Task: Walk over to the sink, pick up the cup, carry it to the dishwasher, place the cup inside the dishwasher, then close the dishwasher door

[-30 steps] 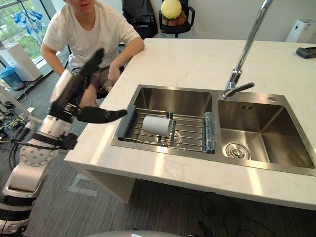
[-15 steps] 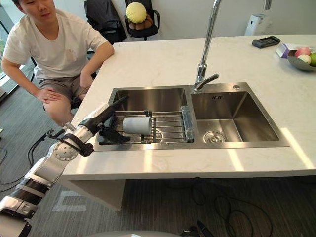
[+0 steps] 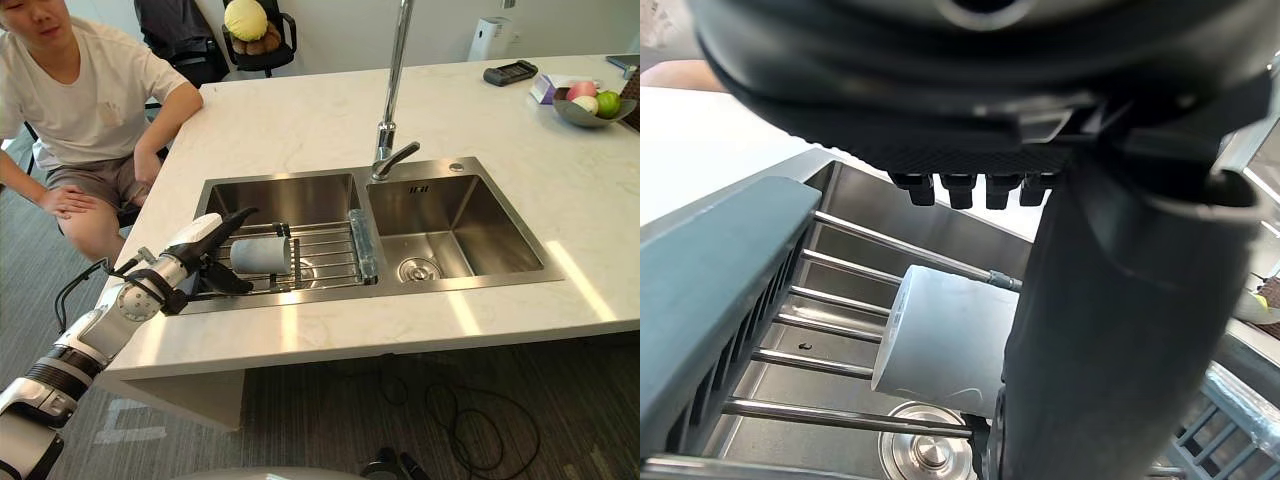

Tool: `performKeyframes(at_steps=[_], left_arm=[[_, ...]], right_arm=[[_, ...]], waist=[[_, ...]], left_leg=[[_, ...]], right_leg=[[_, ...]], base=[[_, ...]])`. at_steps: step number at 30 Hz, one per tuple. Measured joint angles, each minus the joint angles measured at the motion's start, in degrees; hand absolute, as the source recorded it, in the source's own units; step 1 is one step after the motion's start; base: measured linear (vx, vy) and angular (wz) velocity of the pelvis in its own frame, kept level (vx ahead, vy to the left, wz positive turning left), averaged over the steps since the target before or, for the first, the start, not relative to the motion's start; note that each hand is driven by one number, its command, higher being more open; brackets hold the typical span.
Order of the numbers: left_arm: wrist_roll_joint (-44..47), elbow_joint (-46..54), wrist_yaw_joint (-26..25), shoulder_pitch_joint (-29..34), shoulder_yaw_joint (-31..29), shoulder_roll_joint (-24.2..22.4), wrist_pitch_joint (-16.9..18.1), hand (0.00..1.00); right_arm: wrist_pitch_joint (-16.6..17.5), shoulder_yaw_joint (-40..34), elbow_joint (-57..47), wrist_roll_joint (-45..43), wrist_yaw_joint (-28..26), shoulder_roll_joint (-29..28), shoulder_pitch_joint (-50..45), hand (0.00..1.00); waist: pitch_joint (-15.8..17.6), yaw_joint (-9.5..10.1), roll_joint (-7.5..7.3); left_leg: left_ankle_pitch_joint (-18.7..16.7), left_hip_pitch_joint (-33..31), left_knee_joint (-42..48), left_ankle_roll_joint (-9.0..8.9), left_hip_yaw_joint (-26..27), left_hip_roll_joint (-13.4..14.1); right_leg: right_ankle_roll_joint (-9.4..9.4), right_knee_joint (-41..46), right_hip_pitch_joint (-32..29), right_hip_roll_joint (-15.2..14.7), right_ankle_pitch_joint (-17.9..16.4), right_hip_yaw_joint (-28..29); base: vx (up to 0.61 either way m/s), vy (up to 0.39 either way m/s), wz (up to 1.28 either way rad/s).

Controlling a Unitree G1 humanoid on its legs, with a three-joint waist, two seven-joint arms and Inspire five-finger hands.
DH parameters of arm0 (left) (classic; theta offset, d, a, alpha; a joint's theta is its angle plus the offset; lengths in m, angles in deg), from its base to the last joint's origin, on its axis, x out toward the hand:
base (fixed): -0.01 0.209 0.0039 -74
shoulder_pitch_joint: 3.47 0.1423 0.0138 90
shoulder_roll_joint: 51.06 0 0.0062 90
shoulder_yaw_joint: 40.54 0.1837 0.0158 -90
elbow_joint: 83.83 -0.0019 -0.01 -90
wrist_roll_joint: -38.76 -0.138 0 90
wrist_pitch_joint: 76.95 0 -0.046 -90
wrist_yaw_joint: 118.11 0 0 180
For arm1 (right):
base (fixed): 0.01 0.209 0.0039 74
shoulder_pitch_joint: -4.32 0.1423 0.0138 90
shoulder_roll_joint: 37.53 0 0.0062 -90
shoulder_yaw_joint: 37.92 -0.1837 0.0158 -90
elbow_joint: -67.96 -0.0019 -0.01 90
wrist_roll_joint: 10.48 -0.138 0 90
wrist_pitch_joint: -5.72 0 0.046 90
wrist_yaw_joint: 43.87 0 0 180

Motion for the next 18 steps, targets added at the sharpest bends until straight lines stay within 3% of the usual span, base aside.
performKeyframes(at_steps=[6, 11, 18], left_arm=[[0.01, -1.01, 0.48, -1.06, 1.11, 0.00, 0.52, 1.00], [1.27, -2.11, 4.88, -3.88, 3.16, 0.07, -0.36, 1.00], [3.74, -3.62, 15.47, -10.14, 6.73, 0.52, -7.41, 1.00]], right_arm=[[-0.03, 1.46, -0.29, -1.27, -0.27, 0.09, -0.05, 1.00], [-0.06, 2.01, -0.41, -1.48, -0.75, 0.09, -0.06, 1.00], [-0.11, 2.11, -1.25, -1.54, -0.67, 0.60, -0.05, 1.00]], waist=[[0.46, -0.72, 0.21], [0.63, -0.94, 0.37], [1.30, -1.72, 1.43]], left_leg=[[-0.07, 0.12, 0.00, -0.06, 0.12, 0.03], [-0.08, 0.12, 0.00, -0.06, 0.12, 0.03], [-0.16, 0.14, 0.00, -0.09, 0.27, 0.04]], right_leg=[[0.00, 0.01, 0.02, 0.05, 0.01, 0.13], [-0.01, 0.06, 0.02, 0.04, 0.01, 0.13], [-0.01, 0.06, -0.04, 0.06, 0.00, 0.25]], base=[[0.00, 0.000, 0.00], [0.00, 0.000, 0.00], [0.00, 0.000, 0.00]])
